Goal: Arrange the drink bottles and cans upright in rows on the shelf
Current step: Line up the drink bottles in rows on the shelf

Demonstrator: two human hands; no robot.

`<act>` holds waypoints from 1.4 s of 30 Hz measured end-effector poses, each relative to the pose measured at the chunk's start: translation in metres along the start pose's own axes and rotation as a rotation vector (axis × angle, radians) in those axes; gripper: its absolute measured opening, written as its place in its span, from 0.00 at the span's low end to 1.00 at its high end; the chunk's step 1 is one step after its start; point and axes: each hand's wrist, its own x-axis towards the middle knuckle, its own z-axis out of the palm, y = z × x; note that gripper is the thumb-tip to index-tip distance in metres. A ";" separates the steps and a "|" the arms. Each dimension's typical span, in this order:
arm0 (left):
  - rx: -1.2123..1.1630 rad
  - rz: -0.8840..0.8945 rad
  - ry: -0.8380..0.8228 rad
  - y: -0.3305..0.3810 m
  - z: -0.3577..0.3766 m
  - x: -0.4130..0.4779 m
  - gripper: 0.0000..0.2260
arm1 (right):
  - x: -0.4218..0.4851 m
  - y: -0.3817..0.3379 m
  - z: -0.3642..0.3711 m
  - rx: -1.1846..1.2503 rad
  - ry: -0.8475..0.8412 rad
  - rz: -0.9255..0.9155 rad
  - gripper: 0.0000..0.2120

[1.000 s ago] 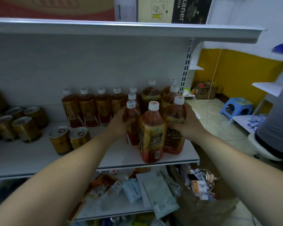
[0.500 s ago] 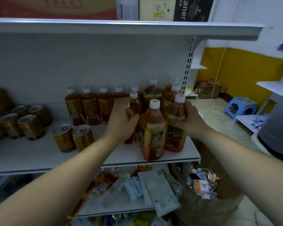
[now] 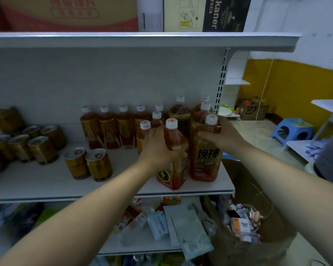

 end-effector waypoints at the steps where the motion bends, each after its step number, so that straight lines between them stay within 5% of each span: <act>1: 0.029 -0.034 -0.038 0.000 -0.001 0.001 0.41 | 0.003 -0.007 -0.001 0.020 0.039 0.013 0.28; 5: -0.111 0.006 -0.245 0.002 -0.012 0.001 0.32 | 0.016 -0.022 -0.001 -0.008 0.085 -0.023 0.17; 13: -0.151 0.028 -0.037 0.006 0.010 0.007 0.30 | 0.065 -0.026 -0.020 0.180 0.137 0.114 0.24; 18: -0.150 0.016 -0.008 0.002 0.017 0.013 0.31 | 0.094 -0.024 -0.026 -0.112 -0.097 0.150 0.29; 24: -0.184 0.019 -0.059 0.002 0.017 0.021 0.31 | 0.103 -0.009 -0.027 -0.448 -0.086 -0.012 0.24; 32: -0.064 -0.049 0.043 0.007 0.035 0.038 0.38 | 0.087 0.015 -0.036 -0.328 0.106 -0.036 0.24; 38: 0.130 -0.063 -0.127 0.002 0.025 0.049 0.50 | 0.068 0.014 -0.030 -0.071 0.050 0.021 0.23; 42: 0.141 0.064 -0.196 -0.002 0.013 0.054 0.39 | 0.018 0.009 -0.023 0.033 0.321 -0.124 0.17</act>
